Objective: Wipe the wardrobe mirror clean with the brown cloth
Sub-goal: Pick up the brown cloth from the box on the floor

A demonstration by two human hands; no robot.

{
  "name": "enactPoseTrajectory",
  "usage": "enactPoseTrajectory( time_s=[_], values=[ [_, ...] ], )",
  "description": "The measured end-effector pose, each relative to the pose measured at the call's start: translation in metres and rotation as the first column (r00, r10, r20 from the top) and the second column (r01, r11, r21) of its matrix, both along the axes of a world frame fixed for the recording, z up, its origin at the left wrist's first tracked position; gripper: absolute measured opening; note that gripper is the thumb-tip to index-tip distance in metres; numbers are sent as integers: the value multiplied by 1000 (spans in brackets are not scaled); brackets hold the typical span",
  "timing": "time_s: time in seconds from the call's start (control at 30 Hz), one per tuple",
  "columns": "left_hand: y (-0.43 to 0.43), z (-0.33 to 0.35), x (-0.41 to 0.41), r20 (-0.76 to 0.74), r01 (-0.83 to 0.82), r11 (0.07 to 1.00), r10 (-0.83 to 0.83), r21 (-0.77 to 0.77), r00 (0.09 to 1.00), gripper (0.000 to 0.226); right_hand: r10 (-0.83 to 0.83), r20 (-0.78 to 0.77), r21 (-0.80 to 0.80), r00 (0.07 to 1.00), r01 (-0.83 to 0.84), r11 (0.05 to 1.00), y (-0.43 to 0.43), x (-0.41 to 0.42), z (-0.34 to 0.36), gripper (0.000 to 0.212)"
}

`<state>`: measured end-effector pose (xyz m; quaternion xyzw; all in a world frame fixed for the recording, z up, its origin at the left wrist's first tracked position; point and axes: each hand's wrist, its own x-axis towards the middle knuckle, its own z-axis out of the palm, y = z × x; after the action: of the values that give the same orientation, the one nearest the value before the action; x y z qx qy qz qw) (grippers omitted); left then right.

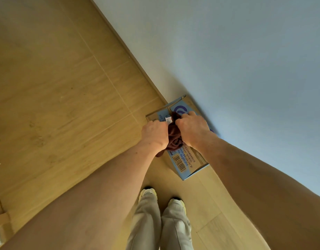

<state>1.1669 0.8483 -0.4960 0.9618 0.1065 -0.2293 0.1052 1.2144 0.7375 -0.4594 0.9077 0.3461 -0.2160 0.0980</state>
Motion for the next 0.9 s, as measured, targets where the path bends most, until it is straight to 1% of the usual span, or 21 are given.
enactPoseTrajectory(
  time_s=[0.1, 0.2, 0.33, 0.5, 0.73, 0.8, 0.9],
  values=[
    [10, 40, 0, 28, -28, 998, 29, -62, 999, 13, 37, 33, 21, 999, -37, 999, 4, 5, 38, 28],
    [19, 85, 2, 75, -41, 995, 48, -90, 996, 5, 73, 73, 52, 995, -77, 996, 7, 9, 81, 26],
    [32, 149, -1, 143, -43, 994, 58, -105, 988, 8, 128, 133, 117, 983, -144, 983, 14, 13, 143, 25],
    [52, 237, -10, 218, -61, 996, 73, -59, 973, 10, 194, 208, 185, 959, -233, 955, 29, 10, 226, 28],
    [85, 370, -34, 394, -119, 992, 90, 50, 915, 9, 237, 336, 305, 912, -343, 888, 61, 1, 346, 29],
    [94, 404, -46, 441, -142, 988, 99, 66, 892, 7, 232, 334, 362, 914, -351, 863, 70, -4, 378, 29],
    [108, 446, -66, 522, -197, 978, 138, 60, 842, 7, 205, 288, 487, 935, -327, 810, 84, -13, 419, 26]
  ],
)
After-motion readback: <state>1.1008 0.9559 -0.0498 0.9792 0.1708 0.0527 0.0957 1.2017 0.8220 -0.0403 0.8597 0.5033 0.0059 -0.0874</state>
